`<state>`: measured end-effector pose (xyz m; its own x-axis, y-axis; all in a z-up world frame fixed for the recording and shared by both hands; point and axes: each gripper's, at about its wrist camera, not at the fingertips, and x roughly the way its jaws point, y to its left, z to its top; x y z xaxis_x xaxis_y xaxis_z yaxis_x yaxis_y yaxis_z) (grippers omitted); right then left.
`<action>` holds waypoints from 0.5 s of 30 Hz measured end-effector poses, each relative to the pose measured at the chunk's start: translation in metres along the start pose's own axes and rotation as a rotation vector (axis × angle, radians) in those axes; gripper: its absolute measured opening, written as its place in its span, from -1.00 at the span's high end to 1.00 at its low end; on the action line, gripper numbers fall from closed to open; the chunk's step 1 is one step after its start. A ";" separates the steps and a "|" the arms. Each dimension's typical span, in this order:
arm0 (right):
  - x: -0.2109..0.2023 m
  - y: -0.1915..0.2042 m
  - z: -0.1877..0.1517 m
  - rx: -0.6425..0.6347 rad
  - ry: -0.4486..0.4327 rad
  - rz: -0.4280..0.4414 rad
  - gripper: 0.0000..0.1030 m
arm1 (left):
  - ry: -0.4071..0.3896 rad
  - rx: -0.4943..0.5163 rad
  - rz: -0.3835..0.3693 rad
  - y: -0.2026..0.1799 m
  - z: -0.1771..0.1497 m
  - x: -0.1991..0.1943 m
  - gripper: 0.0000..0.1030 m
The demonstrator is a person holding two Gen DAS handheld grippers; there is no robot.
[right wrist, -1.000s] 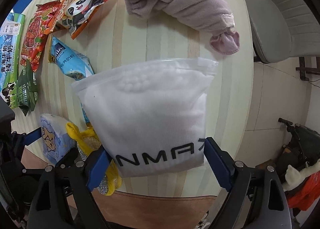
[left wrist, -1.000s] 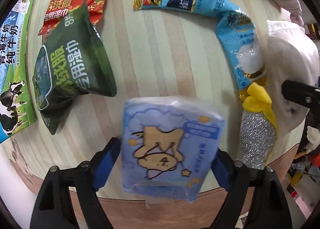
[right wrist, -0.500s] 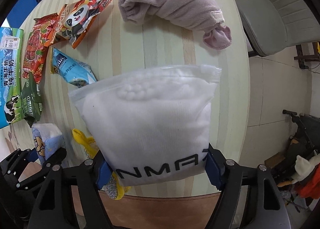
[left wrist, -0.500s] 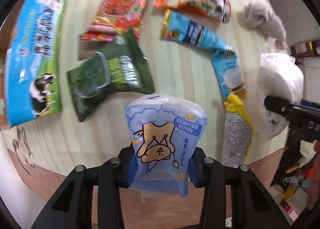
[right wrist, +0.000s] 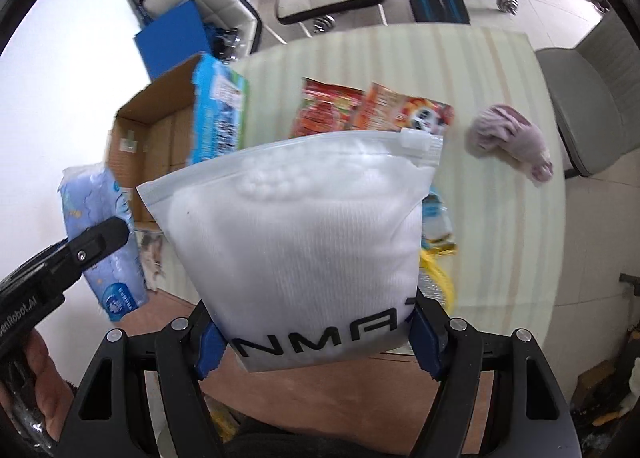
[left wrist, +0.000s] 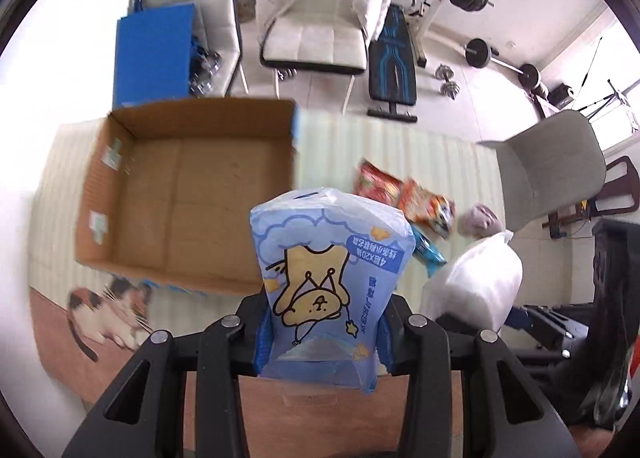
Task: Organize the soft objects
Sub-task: 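Carry both packs into the cardboard box and release them side by side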
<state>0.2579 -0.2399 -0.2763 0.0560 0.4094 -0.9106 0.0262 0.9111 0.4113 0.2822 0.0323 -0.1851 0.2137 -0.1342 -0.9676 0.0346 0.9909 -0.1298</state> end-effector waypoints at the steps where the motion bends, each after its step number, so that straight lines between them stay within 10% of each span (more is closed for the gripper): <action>1: 0.000 0.034 0.002 -0.013 -0.010 0.008 -0.49 | -0.009 -0.003 0.010 0.014 0.011 -0.002 0.26; 9: 0.047 0.212 0.065 -0.038 -0.043 -0.014 -0.49 | 0.068 -0.076 -0.011 0.139 0.089 0.019 0.26; 15: 0.142 0.274 0.125 0.003 0.021 -0.101 -0.49 | 0.186 -0.080 -0.004 0.193 0.129 0.091 0.26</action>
<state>0.3981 0.0623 -0.2881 0.0319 0.3168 -0.9480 0.0340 0.9475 0.3178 0.4338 0.2107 -0.2702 0.0295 -0.1420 -0.9894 -0.0439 0.9887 -0.1432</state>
